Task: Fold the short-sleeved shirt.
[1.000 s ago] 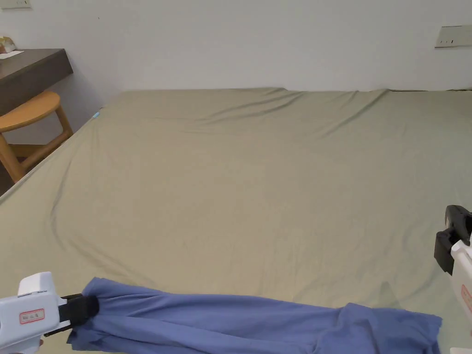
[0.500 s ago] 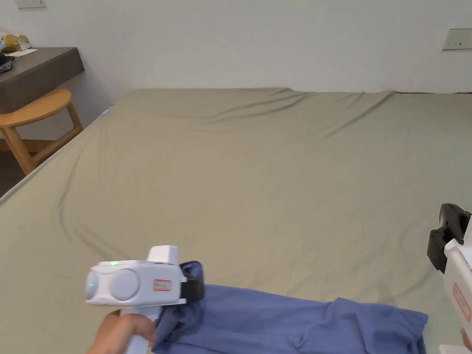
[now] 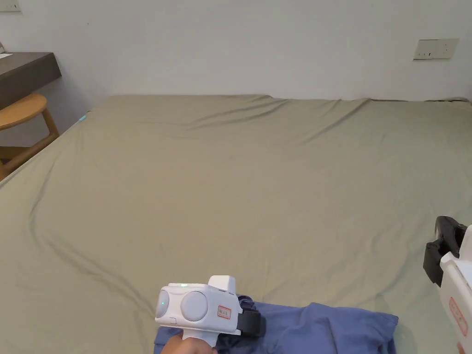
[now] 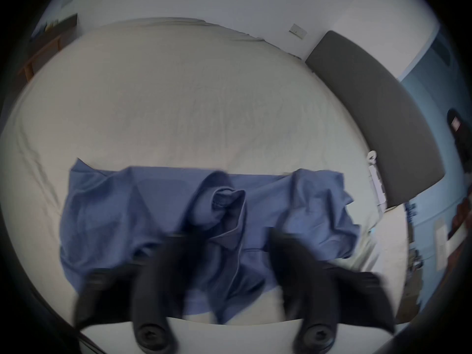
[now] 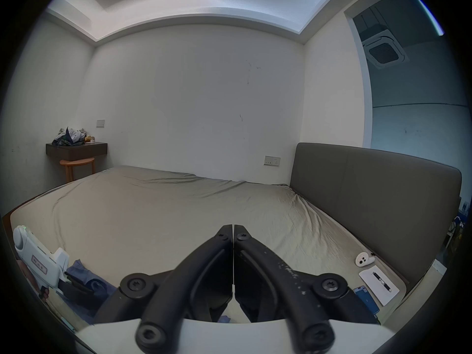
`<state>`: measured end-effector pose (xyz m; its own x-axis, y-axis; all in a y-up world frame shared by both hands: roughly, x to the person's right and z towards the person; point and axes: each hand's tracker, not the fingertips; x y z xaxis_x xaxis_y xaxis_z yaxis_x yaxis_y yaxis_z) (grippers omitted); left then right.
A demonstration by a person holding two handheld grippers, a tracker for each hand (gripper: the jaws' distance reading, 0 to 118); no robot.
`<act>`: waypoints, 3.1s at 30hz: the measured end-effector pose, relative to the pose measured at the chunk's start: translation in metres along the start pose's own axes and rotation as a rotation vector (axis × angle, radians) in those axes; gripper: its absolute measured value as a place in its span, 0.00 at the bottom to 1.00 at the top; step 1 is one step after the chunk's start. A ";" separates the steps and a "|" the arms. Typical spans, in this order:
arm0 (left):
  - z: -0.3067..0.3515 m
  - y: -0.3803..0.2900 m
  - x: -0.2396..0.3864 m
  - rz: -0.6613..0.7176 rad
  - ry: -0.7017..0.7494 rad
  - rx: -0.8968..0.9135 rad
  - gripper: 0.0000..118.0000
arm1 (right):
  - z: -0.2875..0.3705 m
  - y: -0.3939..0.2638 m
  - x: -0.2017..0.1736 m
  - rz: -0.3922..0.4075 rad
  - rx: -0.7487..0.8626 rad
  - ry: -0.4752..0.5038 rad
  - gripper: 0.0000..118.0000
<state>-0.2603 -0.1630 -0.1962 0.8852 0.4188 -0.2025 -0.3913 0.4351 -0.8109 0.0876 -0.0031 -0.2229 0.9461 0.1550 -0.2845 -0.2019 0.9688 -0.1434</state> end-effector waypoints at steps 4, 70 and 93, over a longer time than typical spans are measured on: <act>0.019 0.002 0.008 0.015 -0.069 0.086 0.97 | 0.000 -0.001 0.000 -0.001 -0.001 -0.005 0.02; 0.065 -0.021 -0.214 0.457 -0.233 0.164 0.99 | -0.010 -0.001 -0.020 -0.014 -0.052 0.017 0.02; 0.066 -0.010 -0.153 0.194 -0.067 0.176 0.11 | -0.011 0.000 -0.010 -0.028 -0.066 0.000 0.02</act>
<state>-0.4082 -0.1794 -0.1207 0.7729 0.5573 -0.3035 -0.5951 0.4704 -0.6516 0.0754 -0.0070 -0.2308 0.9515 0.1279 -0.2797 -0.1914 0.9581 -0.2132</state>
